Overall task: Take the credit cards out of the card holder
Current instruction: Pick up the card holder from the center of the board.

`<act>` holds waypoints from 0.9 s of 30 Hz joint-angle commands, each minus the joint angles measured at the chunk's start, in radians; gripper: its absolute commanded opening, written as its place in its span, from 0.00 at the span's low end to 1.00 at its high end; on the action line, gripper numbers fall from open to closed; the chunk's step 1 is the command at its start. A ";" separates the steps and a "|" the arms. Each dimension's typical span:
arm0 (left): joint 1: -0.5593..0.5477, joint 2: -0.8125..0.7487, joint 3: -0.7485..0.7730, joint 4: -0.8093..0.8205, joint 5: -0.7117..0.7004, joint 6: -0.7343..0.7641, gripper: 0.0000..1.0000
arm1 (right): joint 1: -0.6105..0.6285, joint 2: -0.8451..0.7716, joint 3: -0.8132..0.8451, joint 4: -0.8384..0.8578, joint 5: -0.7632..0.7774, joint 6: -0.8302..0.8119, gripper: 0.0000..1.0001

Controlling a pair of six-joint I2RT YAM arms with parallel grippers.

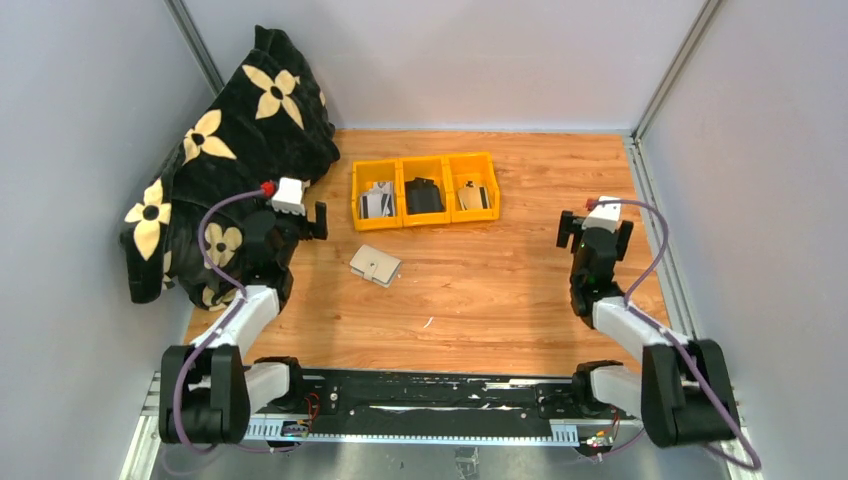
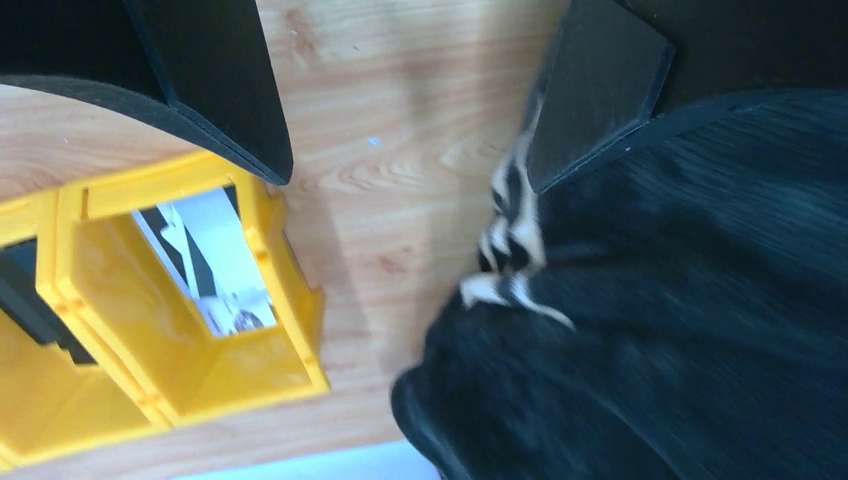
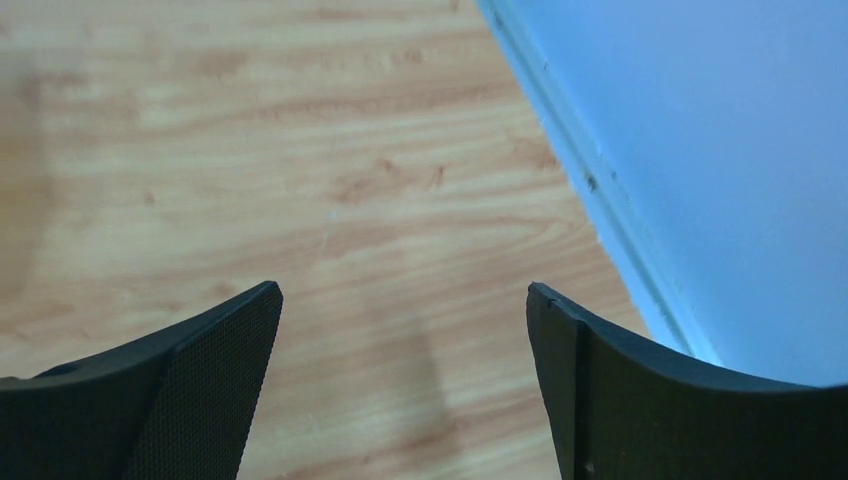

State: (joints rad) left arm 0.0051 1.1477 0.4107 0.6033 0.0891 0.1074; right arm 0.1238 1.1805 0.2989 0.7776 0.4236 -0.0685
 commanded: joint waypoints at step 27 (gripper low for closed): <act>0.186 -0.114 0.514 -1.121 0.170 0.130 1.00 | 0.538 0.228 0.779 -0.991 -0.191 0.457 0.95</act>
State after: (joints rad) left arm 0.1875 1.0580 0.9321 -0.4534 0.2619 0.1963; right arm 0.5117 1.3125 0.9871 -0.1360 0.2050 0.4282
